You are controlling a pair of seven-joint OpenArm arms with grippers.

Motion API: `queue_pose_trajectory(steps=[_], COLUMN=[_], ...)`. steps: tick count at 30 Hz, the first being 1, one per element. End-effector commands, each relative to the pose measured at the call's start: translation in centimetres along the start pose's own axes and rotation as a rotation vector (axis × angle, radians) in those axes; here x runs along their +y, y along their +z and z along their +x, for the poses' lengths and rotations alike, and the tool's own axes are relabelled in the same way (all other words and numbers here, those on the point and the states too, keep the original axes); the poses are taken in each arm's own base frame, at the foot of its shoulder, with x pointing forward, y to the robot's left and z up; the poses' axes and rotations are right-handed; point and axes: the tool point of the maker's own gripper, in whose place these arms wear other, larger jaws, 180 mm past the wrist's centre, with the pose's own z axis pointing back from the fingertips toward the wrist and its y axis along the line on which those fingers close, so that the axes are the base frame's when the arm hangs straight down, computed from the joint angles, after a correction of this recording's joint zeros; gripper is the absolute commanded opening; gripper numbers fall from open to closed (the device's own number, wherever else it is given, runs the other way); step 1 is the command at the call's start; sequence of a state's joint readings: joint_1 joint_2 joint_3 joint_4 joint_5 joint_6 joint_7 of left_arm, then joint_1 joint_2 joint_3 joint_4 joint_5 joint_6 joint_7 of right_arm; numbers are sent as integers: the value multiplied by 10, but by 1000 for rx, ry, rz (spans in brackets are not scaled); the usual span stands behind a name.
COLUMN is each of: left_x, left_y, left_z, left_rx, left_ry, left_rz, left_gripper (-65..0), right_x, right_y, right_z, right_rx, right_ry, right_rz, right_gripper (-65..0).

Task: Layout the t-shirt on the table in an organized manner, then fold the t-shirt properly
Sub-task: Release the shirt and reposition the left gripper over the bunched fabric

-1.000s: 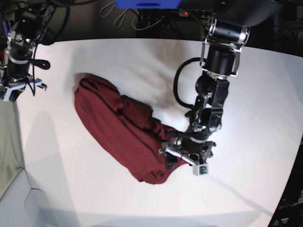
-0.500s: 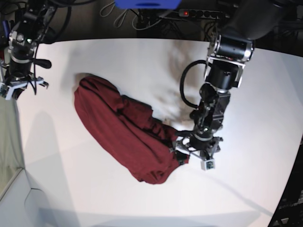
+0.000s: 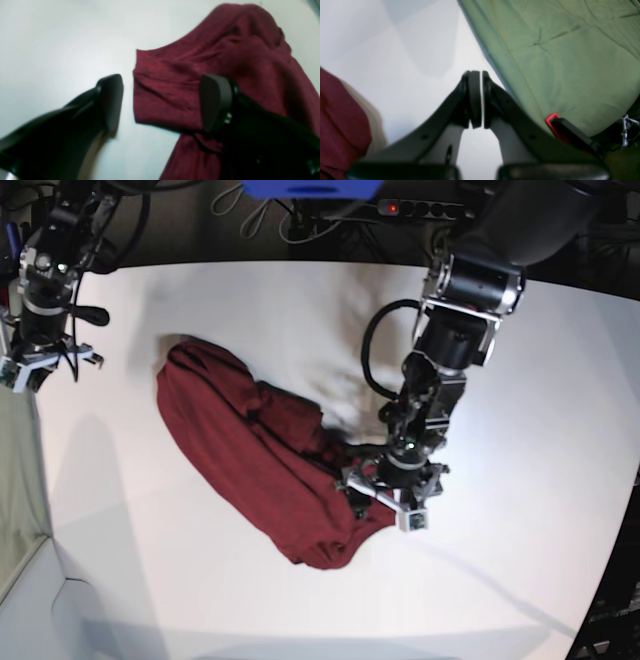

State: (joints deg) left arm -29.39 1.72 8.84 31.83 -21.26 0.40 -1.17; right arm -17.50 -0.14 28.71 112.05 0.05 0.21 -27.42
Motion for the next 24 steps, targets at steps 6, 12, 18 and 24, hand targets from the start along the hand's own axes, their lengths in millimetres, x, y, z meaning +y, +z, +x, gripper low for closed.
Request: queue_pose_trajectory(steps=[6,12,18,24], left_x=[-20,-18,-33,-90], left_y=[-4,-4,10,69], left_z=[-2,2,52,149], left_rx=[11,2,-150,-451], left_ry=[-63,-59,-61,-54], left_rz=[-50,-45,-101,-263], left_gripper=[-363,-622,-648,-647], right_x=[-2,0,9,29], right_y=[0,-1,-4,-4], right_z=[16,20,27,33], right_rx=[-56,-68,-85,-99], right_ry=[7,0,-8,8], right_rz=[-1,-1,20,76], right_gripper=[-650,-650,-650,-650])
